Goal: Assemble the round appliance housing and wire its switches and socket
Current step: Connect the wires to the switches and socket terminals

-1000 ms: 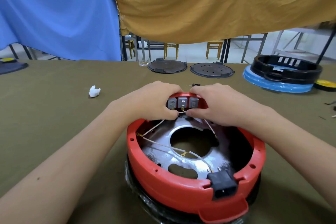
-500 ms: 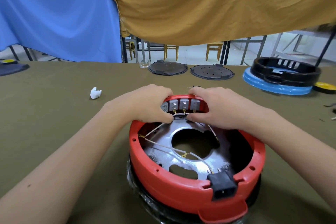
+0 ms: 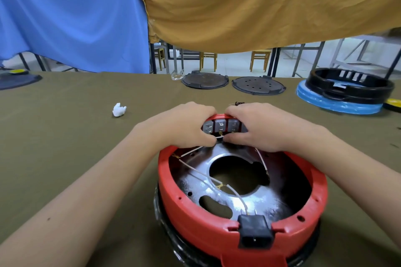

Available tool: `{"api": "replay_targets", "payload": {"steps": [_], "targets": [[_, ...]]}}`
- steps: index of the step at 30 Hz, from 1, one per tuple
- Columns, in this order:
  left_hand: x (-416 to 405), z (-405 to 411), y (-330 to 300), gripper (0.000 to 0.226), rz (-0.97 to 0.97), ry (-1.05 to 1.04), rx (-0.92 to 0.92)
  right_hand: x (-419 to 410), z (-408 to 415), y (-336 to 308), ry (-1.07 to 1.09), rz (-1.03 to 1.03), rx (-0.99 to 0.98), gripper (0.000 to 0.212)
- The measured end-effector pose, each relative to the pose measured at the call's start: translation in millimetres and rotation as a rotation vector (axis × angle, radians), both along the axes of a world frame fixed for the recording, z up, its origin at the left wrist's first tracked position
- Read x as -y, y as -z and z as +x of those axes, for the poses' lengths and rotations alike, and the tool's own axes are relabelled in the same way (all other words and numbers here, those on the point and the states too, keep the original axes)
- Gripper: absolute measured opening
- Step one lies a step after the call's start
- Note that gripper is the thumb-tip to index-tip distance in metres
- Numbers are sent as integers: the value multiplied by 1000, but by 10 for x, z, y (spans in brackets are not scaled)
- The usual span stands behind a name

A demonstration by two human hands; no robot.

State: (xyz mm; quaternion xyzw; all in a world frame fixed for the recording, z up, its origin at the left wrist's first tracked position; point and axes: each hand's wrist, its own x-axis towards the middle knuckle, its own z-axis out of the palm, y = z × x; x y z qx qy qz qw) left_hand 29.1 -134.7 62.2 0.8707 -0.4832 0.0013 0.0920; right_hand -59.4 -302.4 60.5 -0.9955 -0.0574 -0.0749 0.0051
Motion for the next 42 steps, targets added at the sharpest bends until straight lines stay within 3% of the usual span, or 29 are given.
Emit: {"api": "replay_targets", "payload": {"steps": [7, 12, 18, 24, 31, 36, 39, 42], "targets": [[-96, 16, -42, 49, 0, -24, -116, 24, -34, -1, 37, 34, 7, 39], [-40, -10, -16, 32, 21, -50, -46, 49, -32, -19, 33, 42, -3, 37], [-22, 0, -8, 30, 11, -59, -67, 31, 12, 27, 61, -35, 40, 34], [-46, 36, 28, 26, -55, -46, -124, 64, -2, 18, 7, 228, -3, 35], [-46, 33, 39, 25, -35, -58, -173, 59, 17, 25, 41, 250, -16, 30], [-192, 65, -88, 40, 5, -122, -435, 40, -38, 26, -3, 248, -36, 57], [-249, 62, -102, 28, 31, -118, -500, 38, -31, 21, -15, 247, -42, 45], [-257, 69, -80, 24, 16, -121, -523, 88, -31, -27, -20, 417, -89, 36]]}}
